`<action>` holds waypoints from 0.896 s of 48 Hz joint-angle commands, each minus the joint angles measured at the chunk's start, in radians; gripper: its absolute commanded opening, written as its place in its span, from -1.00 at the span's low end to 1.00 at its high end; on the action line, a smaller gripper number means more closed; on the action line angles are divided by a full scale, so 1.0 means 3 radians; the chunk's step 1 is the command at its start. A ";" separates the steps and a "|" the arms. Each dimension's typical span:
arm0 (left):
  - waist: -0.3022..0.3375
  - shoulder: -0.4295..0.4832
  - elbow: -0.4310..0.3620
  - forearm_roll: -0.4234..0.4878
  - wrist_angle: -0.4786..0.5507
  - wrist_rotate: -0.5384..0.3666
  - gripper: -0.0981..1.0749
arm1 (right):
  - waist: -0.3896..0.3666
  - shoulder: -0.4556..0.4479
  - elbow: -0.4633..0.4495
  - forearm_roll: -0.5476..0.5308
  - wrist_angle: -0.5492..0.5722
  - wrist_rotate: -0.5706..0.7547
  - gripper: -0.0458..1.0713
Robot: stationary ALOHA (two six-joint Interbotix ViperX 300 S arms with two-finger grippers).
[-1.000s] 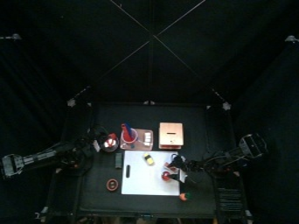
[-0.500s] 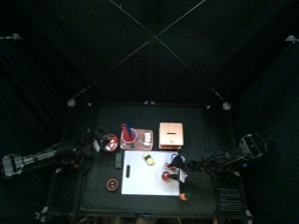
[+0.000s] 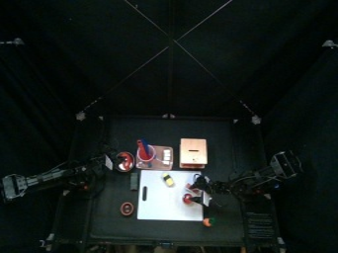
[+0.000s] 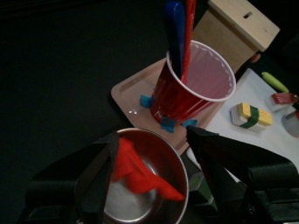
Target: Place excess dough in metal bowl
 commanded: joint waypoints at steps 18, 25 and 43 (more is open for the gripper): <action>0.0010 0.0015 -0.0026 0.0087 -0.0036 0.0026 0.80 | -0.0005 -0.0031 -0.0138 0.0005 -0.0010 -0.0005 0.78; 0.0005 0.0015 -0.0026 0.0153 -0.0031 0.0010 0.80 | -0.0010 -0.0031 -0.0148 0.0005 -0.0010 -0.0005 0.78; 0.0005 0.0015 -0.0015 0.0179 -0.0005 0.0036 0.80 | -0.0010 -0.0031 -0.0189 -0.0020 -0.0015 -0.0010 0.78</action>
